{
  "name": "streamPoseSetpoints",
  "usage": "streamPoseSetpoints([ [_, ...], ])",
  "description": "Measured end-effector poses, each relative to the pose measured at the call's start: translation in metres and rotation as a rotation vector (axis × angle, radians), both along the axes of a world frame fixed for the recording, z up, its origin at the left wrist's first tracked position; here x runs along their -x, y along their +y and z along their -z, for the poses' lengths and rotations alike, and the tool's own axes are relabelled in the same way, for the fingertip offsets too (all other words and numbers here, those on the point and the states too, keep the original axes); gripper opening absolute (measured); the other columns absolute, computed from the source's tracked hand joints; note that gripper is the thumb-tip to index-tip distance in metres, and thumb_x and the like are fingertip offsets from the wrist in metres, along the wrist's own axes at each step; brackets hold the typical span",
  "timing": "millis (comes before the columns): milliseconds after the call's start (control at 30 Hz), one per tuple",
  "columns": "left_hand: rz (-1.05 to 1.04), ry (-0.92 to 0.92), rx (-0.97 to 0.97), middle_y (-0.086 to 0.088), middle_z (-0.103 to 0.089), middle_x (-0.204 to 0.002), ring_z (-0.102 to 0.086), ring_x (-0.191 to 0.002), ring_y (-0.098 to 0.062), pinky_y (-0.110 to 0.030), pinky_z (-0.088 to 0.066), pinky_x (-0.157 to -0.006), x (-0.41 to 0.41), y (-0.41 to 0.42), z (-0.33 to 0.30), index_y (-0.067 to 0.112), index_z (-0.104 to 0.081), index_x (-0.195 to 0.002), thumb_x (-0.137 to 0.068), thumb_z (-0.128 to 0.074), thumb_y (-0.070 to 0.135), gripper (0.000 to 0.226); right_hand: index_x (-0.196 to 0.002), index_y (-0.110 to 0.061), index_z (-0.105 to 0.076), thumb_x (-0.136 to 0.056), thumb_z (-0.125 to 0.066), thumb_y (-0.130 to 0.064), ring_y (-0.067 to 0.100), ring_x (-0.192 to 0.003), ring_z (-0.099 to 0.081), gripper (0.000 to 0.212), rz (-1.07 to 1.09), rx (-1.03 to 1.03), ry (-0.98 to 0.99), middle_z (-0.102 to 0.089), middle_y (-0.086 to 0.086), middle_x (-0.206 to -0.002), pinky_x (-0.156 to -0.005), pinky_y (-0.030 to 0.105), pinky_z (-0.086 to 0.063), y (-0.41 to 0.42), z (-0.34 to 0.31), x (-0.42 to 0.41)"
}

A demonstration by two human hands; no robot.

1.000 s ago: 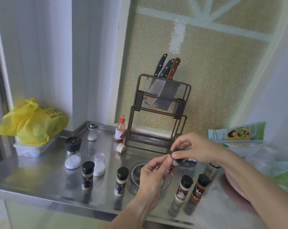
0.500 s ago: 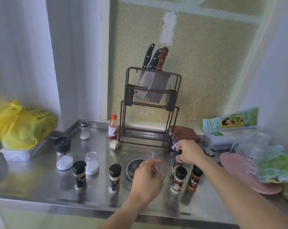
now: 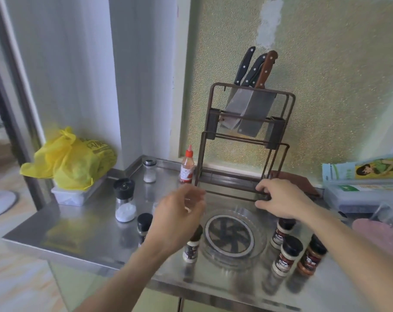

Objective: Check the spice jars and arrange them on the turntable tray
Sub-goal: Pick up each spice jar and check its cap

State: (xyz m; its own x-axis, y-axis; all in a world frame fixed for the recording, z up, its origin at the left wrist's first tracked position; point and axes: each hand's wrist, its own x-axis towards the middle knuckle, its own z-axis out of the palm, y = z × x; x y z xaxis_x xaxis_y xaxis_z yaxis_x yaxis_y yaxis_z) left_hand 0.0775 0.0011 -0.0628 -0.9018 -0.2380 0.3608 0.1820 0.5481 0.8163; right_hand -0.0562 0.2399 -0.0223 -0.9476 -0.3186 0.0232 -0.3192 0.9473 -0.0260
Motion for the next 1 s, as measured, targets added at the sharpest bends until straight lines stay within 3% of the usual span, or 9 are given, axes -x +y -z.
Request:
streamPoseSetpoints([
  [100,-0.14,-0.096,0.244,0.015,-0.071,-0.106,-0.067,-0.093,-0.008,-0.034,-0.057,-0.085,0.025,-0.041,-0.005,0.031,-0.066,-0.115,-0.09,-0.068,0.04,0.027,-0.138,-0.024,-0.057,-0.092,-0.068,-0.046,0.021,-0.124,-0.06,0.052,-0.182,0.015,0.007,-0.061,-0.001,-0.138,-0.101,0.038,-0.05,-0.056,0.0,-0.001],
  [233,-0.127,-0.47,0.654,0.004,-0.061,-0.135,-0.06,-0.121,-0.02,-0.04,-0.053,-0.096,0.064,-0.076,0.009,0.035,-0.055,-0.137,-0.085,-0.063,0.063,0.06,-0.13,-0.018,-0.055,-0.092,-0.065,-0.042,0.029,-0.111,-0.062,0.047,-0.313,-0.088,0.065,-0.06,0.006,-0.126,-0.085,0.04,-0.053,-0.129,0.033,0.025],
  [367,-0.003,-0.681,0.766,0.006,-0.059,-0.14,-0.056,-0.128,-0.021,-0.04,-0.049,-0.097,0.093,-0.09,0.028,0.035,-0.047,-0.144,-0.074,-0.07,0.071,0.082,-0.138,-0.014,-0.048,-0.096,-0.06,-0.032,0.038,-0.112,-0.063,0.047,-0.361,-0.16,0.069,-0.056,0.016,-0.133,-0.087,0.047,-0.054,-0.182,0.08,0.063],
  [533,0.033,-0.754,0.812,0.003,-0.065,-0.126,-0.063,-0.115,-0.025,-0.037,-0.053,-0.089,0.117,-0.098,0.045,0.031,-0.059,-0.13,-0.066,-0.082,0.061,0.075,-0.151,-0.012,-0.033,-0.096,-0.051,-0.015,0.045,-0.118,-0.059,0.059,-0.327,-0.255,0.059,-0.042,0.023,-0.147,-0.091,0.047,-0.05,-0.211,0.113,0.102],
  [733,0.013,-0.768,0.883,-0.006,-0.069,-0.112,-0.069,-0.101,-0.03,-0.036,-0.055,-0.075,0.125,-0.098,0.059,0.016,-0.064,-0.116,-0.068,-0.087,0.035,0.056,-0.149,-0.011,-0.041,-0.094,-0.057,-0.012,0.038,-0.111,-0.065,0.057,-0.358,-0.28,0.12,-0.058,0.016,-0.133,-0.087,0.042,-0.052,-0.216,0.135,0.112],
  [833,-0.004,-0.732,0.841,-0.007,-0.069,-0.111,-0.068,-0.101,-0.031,-0.036,-0.056,-0.077,0.127,-0.101,0.06,0.014,-0.063,-0.116,-0.068,-0.088,0.033,0.057,-0.135,-0.011,-0.049,-0.088,-0.059,-0.007,0.039,-0.109,-0.064,0.048,-0.368,-0.106,0.067,-0.063,0.014,-0.124,-0.082,0.043,-0.053,-0.215,0.126,0.105],
  [933,-0.062,-0.643,0.703,-0.004,-0.067,-0.113,-0.065,-0.102,-0.028,-0.035,-0.054,-0.079,0.126,-0.102,0.053,0.014,-0.058,-0.118,-0.065,-0.09,0.04,0.067,-0.117,-0.012,-0.049,-0.083,-0.06,-0.011,0.037,-0.099,-0.067,0.035,-0.299,0.192,-0.049,-0.065,0.013,-0.109,-0.071,0.038,-0.049,-0.208,0.101,0.094],
  [1000,-0.101,-0.57,0.582,-0.001,-0.065,-0.113,-0.062,-0.104,-0.025,-0.034,-0.053,-0.084,0.121,-0.1,0.044,0.013,-0.057,-0.12,-0.063,-0.09,0.041,0.072,-0.12,-0.019,-0.052,-0.081,-0.071,-0.023,0.027,-0.1,-0.066,0.043,-0.267,0.337,-0.11,-0.065,0.004,-0.11,-0.073,0.033,-0.045,-0.194,0.081,0.086],
])
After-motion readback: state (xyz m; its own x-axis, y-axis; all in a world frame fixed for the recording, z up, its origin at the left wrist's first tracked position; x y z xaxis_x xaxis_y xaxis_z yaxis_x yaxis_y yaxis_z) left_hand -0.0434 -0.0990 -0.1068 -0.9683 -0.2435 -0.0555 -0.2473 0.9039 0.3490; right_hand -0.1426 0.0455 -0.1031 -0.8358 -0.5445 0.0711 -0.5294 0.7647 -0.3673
